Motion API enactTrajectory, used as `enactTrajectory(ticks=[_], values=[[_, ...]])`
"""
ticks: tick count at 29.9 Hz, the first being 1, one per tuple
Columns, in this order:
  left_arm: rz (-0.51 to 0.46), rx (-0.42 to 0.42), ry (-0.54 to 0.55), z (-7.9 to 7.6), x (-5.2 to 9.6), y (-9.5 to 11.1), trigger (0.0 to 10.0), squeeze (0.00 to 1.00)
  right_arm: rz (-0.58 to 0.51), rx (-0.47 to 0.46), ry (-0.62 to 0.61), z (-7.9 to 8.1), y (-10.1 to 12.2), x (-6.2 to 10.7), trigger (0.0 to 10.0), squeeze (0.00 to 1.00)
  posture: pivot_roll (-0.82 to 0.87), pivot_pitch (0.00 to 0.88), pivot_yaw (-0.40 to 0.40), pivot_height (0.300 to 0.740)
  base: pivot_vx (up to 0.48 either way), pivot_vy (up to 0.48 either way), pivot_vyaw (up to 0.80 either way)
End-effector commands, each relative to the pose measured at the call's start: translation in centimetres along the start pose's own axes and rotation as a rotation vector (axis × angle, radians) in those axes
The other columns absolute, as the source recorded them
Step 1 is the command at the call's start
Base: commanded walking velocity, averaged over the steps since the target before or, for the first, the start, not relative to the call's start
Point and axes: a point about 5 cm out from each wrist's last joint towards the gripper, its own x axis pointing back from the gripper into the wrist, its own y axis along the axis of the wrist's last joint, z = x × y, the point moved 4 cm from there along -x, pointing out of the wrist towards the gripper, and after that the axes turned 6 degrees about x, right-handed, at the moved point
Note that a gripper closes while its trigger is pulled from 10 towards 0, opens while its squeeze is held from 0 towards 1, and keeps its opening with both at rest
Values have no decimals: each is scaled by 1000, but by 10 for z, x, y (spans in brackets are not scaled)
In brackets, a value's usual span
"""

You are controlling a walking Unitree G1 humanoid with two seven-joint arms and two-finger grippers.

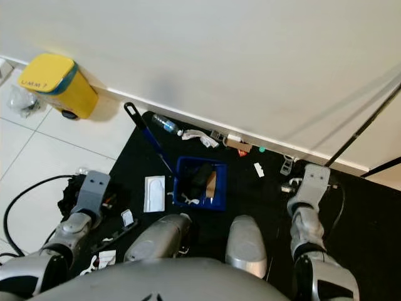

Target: Sweep floor

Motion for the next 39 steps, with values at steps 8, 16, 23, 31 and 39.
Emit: enactTrajectory(ticks=[8,16,23,31,39], values=[[-690,29,-261,-64,8,194,10000,0,-58,-30,9,13,12,-4,10000,0,20,0,27,740,0,0,0],[-714,21,-370,-86,18,224,10000,0,-72,-43,18,20,17,-6,10000,0,11,0,44,740,0,0,0],[-681,-8,-399,-75,24,211,10000,0,-57,-48,9,17,11,-3,10000,0,16,0,47,740,0,0,0],[-563,-100,-572,-74,52,168,10000,0,25,-18,19,15,-8,3,10000,0,46,0,37,740,0,0,0],[-408,-63,-321,-39,18,123,10000,0,53,4,37,17,-15,6,10000,0,56,0,25,740,0,0,0]])
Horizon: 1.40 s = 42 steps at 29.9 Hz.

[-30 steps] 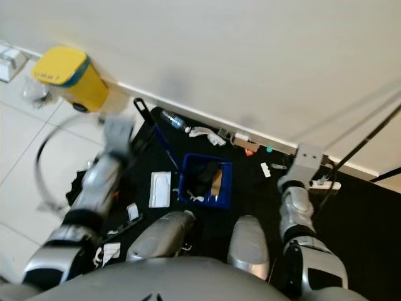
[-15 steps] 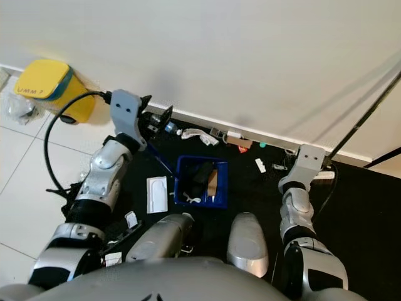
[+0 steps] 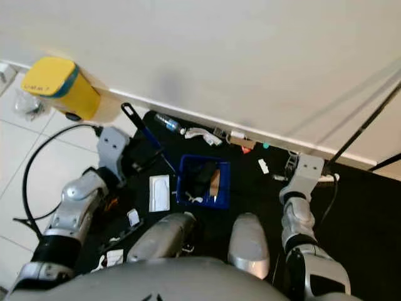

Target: Sweep floor

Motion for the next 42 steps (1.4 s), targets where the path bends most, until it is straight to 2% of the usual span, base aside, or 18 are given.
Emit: enactTrajectory(ticks=[1,2,5,9,10,11,21,22,23,26,31,35,36,37,38,39,41,42], values=[[-2,8,76,9,-12,0,10000,0,-21,24,45,10,6,-3,10000,0,44,0,23,740,0,0,0],[-2,8,76,9,-12,0,10000,0,-21,24,45,10,6,-3,10000,0,44,0,23,740,0,0,0],[1,7,82,6,-28,7,10000,0,-90,33,61,12,26,-10,10000,0,20,0,29,740,0,0,0],[9,6,75,4,-31,7,10000,0,-115,27,53,10,33,-12,10000,0,12,0,28,740,0,0,0],[14,5,71,4,-33,7,10000,63,-126,22,47,8,36,-13,10000,0,9,0,30,740,0,0,0],[17,-4,72,5,-35,8,10000,1000,-132,19,43,8,38,-13,10000,0,-2,0,31,740,0,0,0],[7,-9,130,15,-47,11,10000,1000,-125,20,47,8,34,-11,10000,0,-6,0,19,740,0,0,0],[4,-4,138,15,-49,13,10000,63,-128,21,51,9,35,-12,10000,0,-8,0,18,740,0,0,0],[1,-3,145,15,-50,14,10000,0,-131,22,54,10,36,-12,10000,0,-8,0,18,740,0,0,0],[-5,-3,166,16,-54,17,10000,0,-134,22,56,11,38,-13,10000,0,-11,0,15,740,0,0,0],[-33,59,296,35,-54,23,10000,0,-146,22,55,10,42,-15,10000,0,-17,0,12,740,0,0,0],[-36,100,322,39,-55,23,10000,0,-145,24,56,10,42,-15,10000,0,-17,0,10,740,0,0,0],[-34,111,318,38,-55,23,6510,0,-145,26,58,10,42,-15,10000,0,-14,0,10,740,0,0,0],[-30,118,306,36,-56,22,3686,0,-145,27,60,11,43,-15,10000,0,-15,0,11,740,0,0,0],[-27,120,298,35,-57,22,3686,0,-145,27,62,11,43,-15,10000,0,-14,0,10,740,0,0,0],[-22,120,290,33,-57,20,588,0,-146,28,63,12,44,-16,10000,0,-14,0,10,740,0,0,0],[-19,119,287,33,-57,19,588,0,-147,28,64,12,44,-16,10000,0,-13,0,12,740,0,0,0],[-13,116,281,32,-56,17,0,0,-148,28,65,12,45,-16,10000,0,-11,0,11,740,0,0,0]])
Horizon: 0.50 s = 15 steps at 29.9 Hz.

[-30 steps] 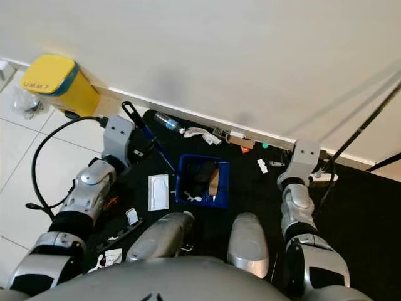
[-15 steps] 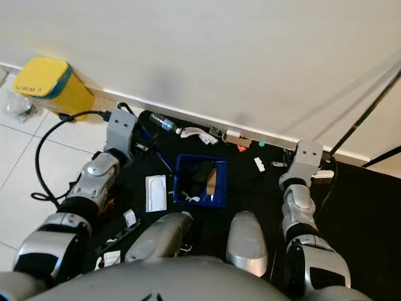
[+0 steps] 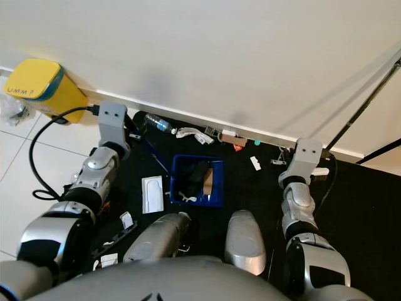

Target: Sweep floor

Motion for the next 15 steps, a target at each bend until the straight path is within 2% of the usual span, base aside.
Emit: enactTrajectory(ticks=[1,6,13,14,15], values=[[19,3,-14,-3,1,-7,0,0,-12,0,5,1,3,-2,10000,0,-9,0,10,740,0,0,0],[26,15,-21,-3,2,-10,0,0,-11,2,11,2,3,-2,10000,0,-4,0,9,740,0,0,0],[4,67,-39,-8,-1,-4,0,0,-9,2,14,4,4,-2,10000,0,-1,0,11,740,0,0,0],[-8,83,-40,-9,-2,0,1412,0,-10,1,15,4,4,-3,10000,0,-1,0,11,740,0,0,0],[-8,83,-40,-9,-2,0,1412,0,-10,1,15,4,4,-3,10000,0,-1,0,11,740,0,0,0]])
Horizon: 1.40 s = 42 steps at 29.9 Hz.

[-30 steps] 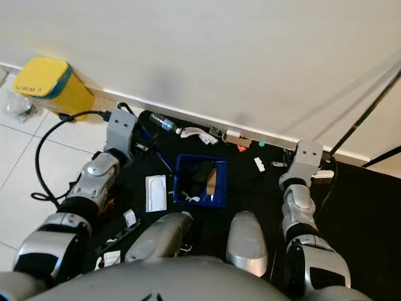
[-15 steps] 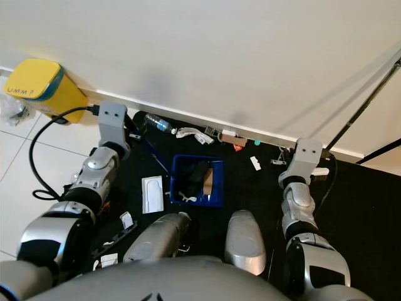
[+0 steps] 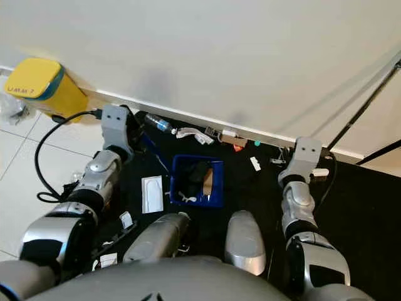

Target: Sweep floor

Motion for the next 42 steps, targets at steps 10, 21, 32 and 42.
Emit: enactTrajectory(ticks=[10,21,32,42], values=[[-142,28,-14,-12,-13,43,10000,0,-6,-10,12,8,2,-2,10000,0,3,0,18,740,0,0,0],[-54,-33,-7,-8,-7,16,10000,1000,-4,-16,10,10,2,-2,10000,0,5,0,28,740,0,0,0],[14,-19,19,-9,-4,-2,10000,0,0,-13,14,10,0,-1,10000,0,8,0,17,740,0,0,0],[-43,4,29,-21,-18,21,10000,0,-9,-5,18,9,4,-3,10000,0,-5,0,7,740,0,0,0]])
